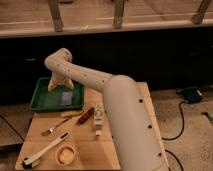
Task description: Place sponge in tray
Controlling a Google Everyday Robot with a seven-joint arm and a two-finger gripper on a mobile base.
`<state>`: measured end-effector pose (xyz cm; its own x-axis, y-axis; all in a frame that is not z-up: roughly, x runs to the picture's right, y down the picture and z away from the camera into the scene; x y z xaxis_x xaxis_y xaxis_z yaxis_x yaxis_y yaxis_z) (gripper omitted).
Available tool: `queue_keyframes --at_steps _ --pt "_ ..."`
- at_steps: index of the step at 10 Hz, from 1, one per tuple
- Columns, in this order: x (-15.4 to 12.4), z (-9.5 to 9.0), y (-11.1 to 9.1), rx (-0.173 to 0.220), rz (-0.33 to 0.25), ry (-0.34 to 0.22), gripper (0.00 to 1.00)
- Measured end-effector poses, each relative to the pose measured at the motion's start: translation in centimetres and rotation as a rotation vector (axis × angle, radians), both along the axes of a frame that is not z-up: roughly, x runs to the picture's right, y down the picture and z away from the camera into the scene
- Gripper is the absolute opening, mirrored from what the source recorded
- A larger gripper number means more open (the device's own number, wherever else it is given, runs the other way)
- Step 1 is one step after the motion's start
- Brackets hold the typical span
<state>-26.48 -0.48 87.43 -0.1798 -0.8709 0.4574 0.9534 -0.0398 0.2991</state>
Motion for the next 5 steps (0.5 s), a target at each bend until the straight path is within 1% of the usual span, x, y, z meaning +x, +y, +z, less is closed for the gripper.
queue_keyframes --at_steps 5 --pt "0.06 0.04 0.02 -0.001 0.0 0.001 0.8"
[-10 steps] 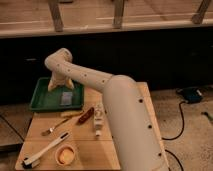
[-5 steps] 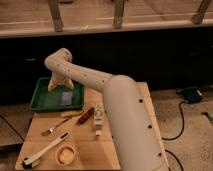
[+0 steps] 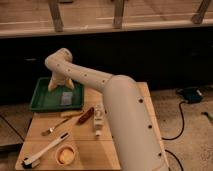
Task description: Place sponge in tray
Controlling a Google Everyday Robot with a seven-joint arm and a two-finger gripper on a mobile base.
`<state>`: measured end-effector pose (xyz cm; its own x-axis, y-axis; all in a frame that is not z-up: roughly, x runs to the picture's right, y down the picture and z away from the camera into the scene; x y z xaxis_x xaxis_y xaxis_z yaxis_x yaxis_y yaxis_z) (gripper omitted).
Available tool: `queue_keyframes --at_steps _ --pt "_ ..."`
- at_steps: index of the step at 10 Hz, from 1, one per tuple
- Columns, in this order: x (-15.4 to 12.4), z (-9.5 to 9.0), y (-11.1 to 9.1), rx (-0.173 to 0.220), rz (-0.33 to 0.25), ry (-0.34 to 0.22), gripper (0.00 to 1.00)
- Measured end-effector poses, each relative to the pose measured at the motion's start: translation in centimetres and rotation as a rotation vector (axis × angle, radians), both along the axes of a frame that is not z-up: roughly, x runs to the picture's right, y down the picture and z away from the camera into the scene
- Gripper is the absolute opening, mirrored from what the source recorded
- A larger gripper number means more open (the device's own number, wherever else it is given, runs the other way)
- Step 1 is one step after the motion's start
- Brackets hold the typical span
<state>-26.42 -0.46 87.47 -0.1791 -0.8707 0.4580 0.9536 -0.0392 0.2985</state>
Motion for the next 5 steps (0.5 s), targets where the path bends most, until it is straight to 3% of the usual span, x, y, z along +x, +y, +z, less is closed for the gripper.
queue_keyframes --at_steps 5 --pt "0.01 0.07 0.09 -0.001 0.0 0.0 0.8"
